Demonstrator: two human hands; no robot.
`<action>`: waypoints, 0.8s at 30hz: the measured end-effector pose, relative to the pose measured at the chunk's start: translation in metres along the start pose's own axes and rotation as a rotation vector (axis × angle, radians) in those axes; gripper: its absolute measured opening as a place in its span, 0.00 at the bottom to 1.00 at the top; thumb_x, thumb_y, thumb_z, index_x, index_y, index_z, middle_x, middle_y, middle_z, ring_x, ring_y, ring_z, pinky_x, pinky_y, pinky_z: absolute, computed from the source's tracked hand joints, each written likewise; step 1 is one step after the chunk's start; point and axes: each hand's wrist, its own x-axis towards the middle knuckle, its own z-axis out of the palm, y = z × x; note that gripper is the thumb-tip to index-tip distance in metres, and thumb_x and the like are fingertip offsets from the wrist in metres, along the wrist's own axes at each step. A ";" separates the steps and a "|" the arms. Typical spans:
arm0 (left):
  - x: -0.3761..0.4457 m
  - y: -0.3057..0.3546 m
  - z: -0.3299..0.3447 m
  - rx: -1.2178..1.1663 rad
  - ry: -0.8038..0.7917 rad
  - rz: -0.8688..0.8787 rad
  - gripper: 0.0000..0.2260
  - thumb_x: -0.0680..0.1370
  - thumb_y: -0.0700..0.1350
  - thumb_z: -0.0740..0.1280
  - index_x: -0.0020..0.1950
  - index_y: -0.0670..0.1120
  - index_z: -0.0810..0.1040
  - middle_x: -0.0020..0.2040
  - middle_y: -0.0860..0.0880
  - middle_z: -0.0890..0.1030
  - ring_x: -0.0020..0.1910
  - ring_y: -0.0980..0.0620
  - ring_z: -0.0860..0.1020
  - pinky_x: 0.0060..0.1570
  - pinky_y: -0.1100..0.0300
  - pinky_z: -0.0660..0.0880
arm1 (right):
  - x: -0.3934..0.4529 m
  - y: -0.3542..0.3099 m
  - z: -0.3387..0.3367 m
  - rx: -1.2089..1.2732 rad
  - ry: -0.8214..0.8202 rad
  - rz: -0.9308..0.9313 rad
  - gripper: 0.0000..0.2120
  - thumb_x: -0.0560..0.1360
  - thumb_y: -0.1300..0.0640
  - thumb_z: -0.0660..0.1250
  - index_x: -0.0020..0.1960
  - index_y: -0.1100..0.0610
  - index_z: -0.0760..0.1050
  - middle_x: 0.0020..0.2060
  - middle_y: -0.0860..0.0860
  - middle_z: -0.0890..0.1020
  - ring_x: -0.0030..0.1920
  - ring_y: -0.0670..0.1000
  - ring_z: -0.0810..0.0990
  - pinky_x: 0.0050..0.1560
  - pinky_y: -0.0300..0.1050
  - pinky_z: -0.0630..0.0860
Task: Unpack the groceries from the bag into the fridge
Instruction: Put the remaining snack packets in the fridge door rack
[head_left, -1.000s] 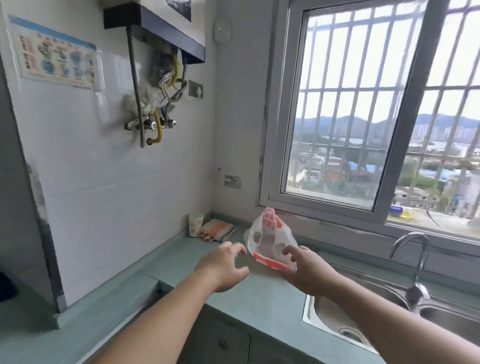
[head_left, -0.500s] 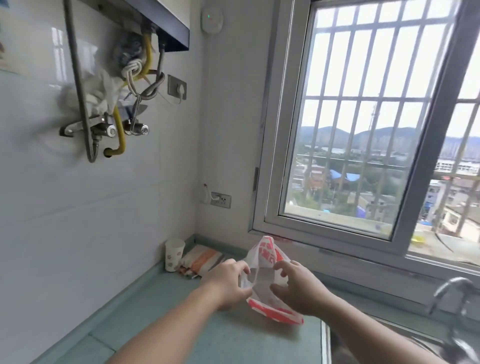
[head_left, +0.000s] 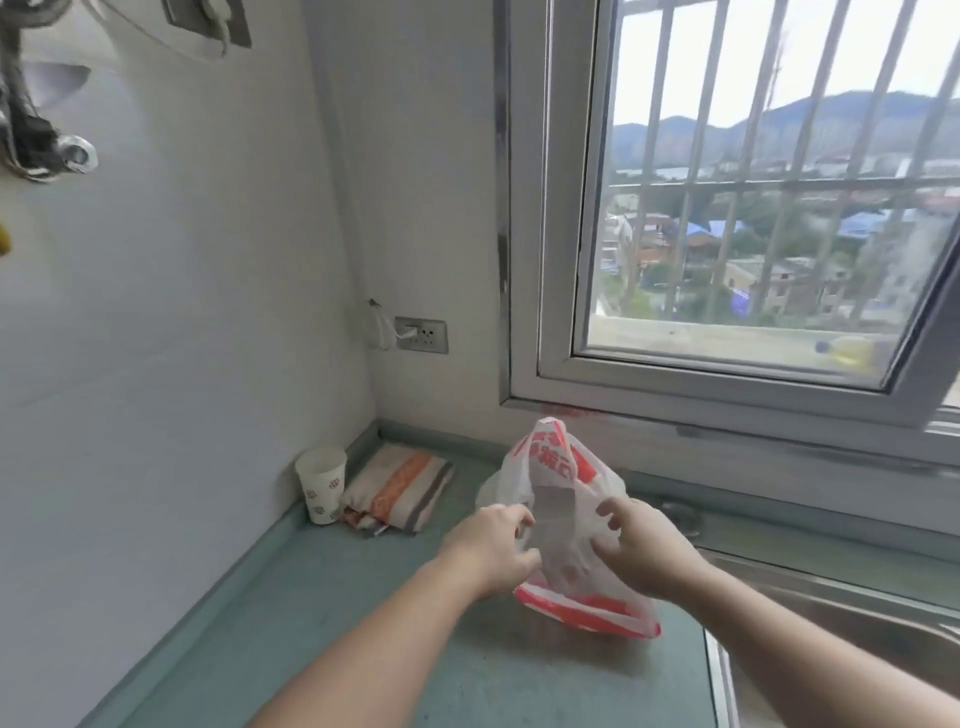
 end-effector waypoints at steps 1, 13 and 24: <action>0.015 -0.004 0.007 -0.010 -0.017 0.009 0.21 0.74 0.53 0.63 0.67 0.52 0.72 0.64 0.51 0.76 0.59 0.50 0.76 0.58 0.52 0.75 | 0.009 0.006 0.005 0.000 -0.009 0.033 0.21 0.76 0.55 0.62 0.68 0.56 0.70 0.63 0.52 0.77 0.59 0.51 0.76 0.58 0.42 0.72; 0.131 -0.048 0.109 -0.140 -0.283 0.130 0.16 0.78 0.44 0.60 0.65 0.50 0.76 0.61 0.49 0.80 0.58 0.48 0.78 0.59 0.51 0.75 | 0.081 0.059 0.105 -0.005 -0.174 0.329 0.18 0.75 0.61 0.63 0.65 0.59 0.74 0.58 0.54 0.81 0.56 0.53 0.79 0.57 0.44 0.75; 0.160 -0.098 0.147 -0.058 -0.394 0.052 0.18 0.73 0.37 0.62 0.58 0.55 0.77 0.56 0.55 0.81 0.56 0.51 0.79 0.56 0.50 0.78 | 0.155 0.073 0.162 0.249 -0.153 0.242 0.30 0.73 0.64 0.59 0.75 0.53 0.63 0.66 0.54 0.75 0.64 0.53 0.74 0.61 0.40 0.70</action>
